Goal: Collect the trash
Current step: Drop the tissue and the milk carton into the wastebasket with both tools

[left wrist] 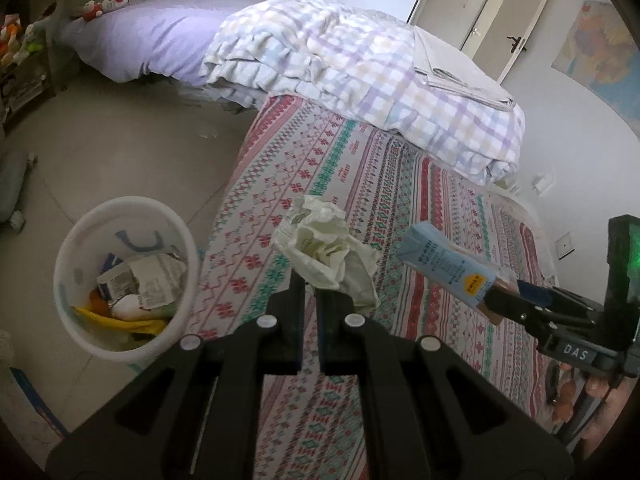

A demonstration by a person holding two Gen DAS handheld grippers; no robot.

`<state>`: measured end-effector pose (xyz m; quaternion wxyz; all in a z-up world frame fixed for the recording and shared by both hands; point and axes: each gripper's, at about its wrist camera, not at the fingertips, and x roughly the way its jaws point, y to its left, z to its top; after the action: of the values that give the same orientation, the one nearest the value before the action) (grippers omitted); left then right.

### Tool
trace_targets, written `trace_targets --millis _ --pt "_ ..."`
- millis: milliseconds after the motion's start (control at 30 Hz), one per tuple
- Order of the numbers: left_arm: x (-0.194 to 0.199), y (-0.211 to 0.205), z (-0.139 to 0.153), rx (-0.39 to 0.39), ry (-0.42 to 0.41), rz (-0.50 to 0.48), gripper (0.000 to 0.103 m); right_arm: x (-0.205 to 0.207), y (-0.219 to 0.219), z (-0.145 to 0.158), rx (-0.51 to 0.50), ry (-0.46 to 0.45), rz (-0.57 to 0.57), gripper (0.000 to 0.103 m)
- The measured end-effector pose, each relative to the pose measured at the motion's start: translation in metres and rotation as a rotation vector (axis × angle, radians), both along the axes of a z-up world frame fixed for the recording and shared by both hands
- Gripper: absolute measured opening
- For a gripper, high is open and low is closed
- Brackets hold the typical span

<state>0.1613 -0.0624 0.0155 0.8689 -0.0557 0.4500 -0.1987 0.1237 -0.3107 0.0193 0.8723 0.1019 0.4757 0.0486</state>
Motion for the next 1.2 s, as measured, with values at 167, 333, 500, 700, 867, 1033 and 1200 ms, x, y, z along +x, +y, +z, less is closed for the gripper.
trace_targets --millis 167,333,500,700,867,1033,1200 --pt "0.002 0.02 -0.002 0.006 0.006 0.027 0.006 0.011 0.019 -0.007 0.012 0.012 0.032 0.054" --pt "0.009 0.045 -0.001 -0.008 0.011 0.089 0.006 0.026 0.042 -0.011 0.04 0.016 0.07 0.054" --pt "0.016 0.075 0.003 0.008 -0.003 0.175 0.006 0.037 0.067 -0.013 0.061 0.012 0.107 0.054" --pt "0.02 0.105 -0.001 0.053 -0.012 0.248 0.006 0.048 0.097 -0.014 0.083 0.002 0.159 0.054" --pt "0.026 0.132 -0.012 0.04 0.017 0.353 0.059 0.053 0.119 -0.016 0.086 -0.008 0.197 0.054" --pt "0.023 0.153 -0.017 0.032 0.087 0.414 0.073 0.058 0.139 -0.019 0.104 -0.004 0.222 0.054" --pt "0.015 0.166 -0.017 0.083 0.109 0.459 0.085 0.066 0.159 -0.022 0.083 0.004 0.254 0.054"
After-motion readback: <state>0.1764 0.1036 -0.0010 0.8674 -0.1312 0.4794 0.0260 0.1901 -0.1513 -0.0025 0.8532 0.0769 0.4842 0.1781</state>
